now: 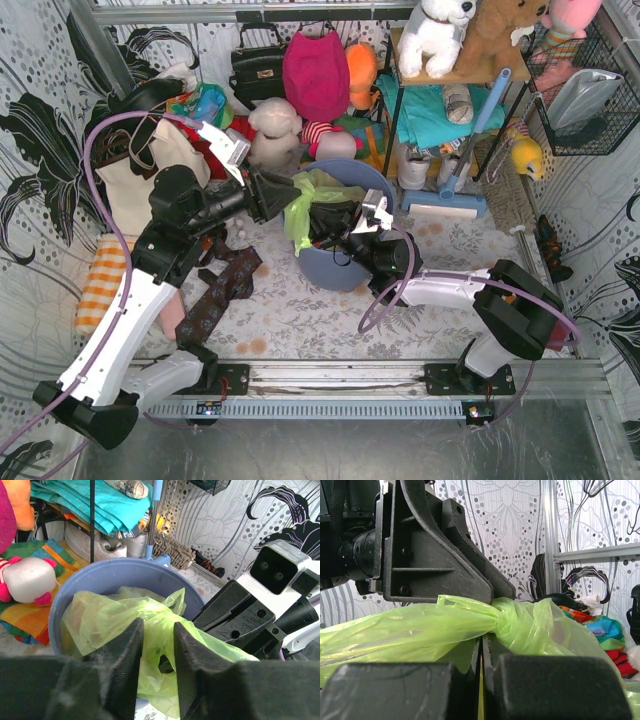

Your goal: Tie the trash bag

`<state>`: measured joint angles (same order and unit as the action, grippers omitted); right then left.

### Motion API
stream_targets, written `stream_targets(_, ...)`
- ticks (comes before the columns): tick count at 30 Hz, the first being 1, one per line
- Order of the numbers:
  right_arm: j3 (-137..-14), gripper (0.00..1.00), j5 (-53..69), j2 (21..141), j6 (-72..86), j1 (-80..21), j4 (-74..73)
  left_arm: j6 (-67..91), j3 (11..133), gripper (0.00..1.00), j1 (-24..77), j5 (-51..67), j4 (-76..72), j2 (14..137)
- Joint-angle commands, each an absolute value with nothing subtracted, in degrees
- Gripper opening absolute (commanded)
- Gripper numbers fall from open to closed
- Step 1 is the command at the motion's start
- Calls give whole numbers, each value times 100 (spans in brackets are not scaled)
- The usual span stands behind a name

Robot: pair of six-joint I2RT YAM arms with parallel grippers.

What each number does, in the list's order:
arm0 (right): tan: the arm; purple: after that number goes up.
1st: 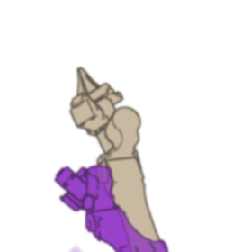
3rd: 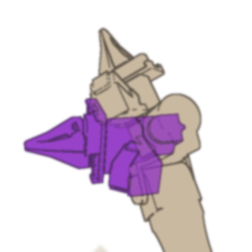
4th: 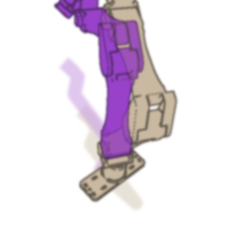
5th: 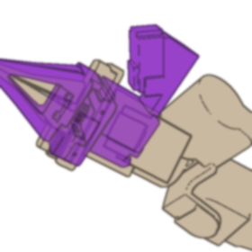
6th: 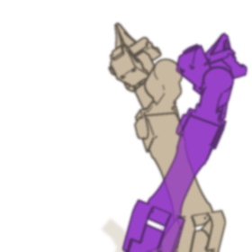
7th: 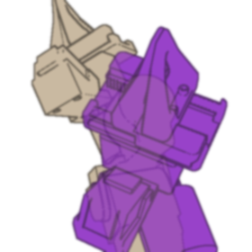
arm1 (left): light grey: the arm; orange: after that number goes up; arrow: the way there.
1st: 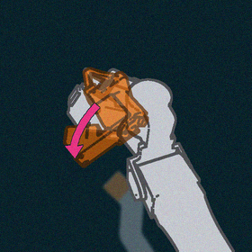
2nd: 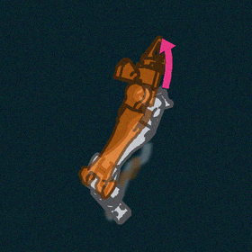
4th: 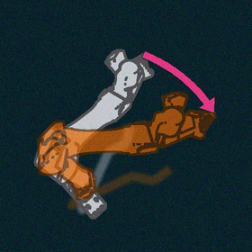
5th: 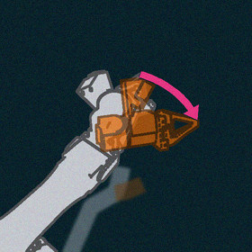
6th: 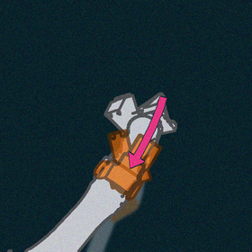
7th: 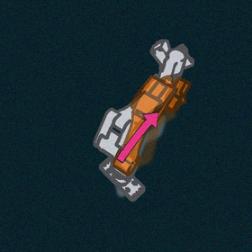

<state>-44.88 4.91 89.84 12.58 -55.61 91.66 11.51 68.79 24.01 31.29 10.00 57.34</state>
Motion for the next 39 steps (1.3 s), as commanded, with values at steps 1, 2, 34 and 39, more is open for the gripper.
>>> stream_targets(1,-4526,0,450,8990,1329,-5539,9633,1003,7140,35,2425,3324,966,5813)
stream_targets(2,-4526,0,449,8990,1330,-5537,9633,1002,7145,30,2424,3331,971,5818)
stream_targets(34,-4847,0,870,9200,1332,-5539,9729,1507,6601,45,2433,3919,845,5381)
stream_targets(39,-4843,0,996,9198,1349,-5526,9721,1456,6715,58,2429,2857,812,4963)
